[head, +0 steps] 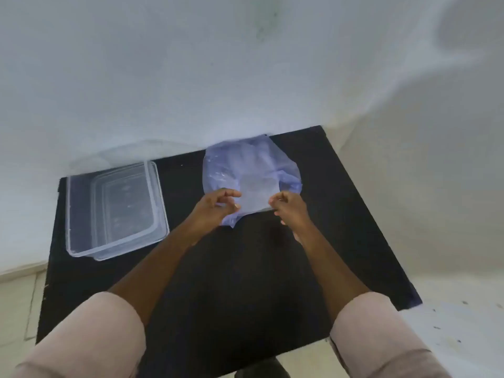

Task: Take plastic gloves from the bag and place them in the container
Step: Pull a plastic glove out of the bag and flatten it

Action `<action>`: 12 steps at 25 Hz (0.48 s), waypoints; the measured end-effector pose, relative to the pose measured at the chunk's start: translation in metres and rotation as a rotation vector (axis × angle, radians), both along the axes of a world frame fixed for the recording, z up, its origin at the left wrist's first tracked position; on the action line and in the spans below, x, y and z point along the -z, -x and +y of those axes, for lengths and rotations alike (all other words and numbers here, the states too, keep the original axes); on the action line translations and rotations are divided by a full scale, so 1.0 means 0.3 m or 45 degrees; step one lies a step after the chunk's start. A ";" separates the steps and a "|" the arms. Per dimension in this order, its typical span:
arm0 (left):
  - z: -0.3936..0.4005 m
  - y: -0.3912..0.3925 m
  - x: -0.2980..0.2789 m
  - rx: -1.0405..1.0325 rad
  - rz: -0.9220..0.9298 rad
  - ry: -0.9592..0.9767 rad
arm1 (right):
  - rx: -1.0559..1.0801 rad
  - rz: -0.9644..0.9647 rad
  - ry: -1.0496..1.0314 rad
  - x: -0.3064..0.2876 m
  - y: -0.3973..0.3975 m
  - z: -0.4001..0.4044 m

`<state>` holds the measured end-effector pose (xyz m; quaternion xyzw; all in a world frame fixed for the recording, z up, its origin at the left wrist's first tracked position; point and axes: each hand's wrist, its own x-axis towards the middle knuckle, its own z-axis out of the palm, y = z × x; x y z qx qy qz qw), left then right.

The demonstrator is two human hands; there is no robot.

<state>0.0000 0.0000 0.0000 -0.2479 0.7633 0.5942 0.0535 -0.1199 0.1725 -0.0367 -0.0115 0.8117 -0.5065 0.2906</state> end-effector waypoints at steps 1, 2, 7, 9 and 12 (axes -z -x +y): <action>0.009 0.033 0.022 0.045 -0.019 0.267 | 0.012 0.073 -0.131 0.023 0.044 -0.012; 0.014 0.067 0.050 0.091 -0.092 0.578 | 0.020 0.169 -0.297 0.040 0.079 -0.025; 0.087 0.198 0.118 0.220 -0.377 1.122 | -0.191 0.334 -0.757 0.126 0.168 -0.082; 0.083 0.244 0.138 0.189 -0.488 1.032 | -0.239 0.289 -0.802 0.141 0.195 -0.104; 0.056 0.279 0.165 0.136 -0.514 0.947 | 0.006 0.082 -0.294 0.136 0.208 -0.125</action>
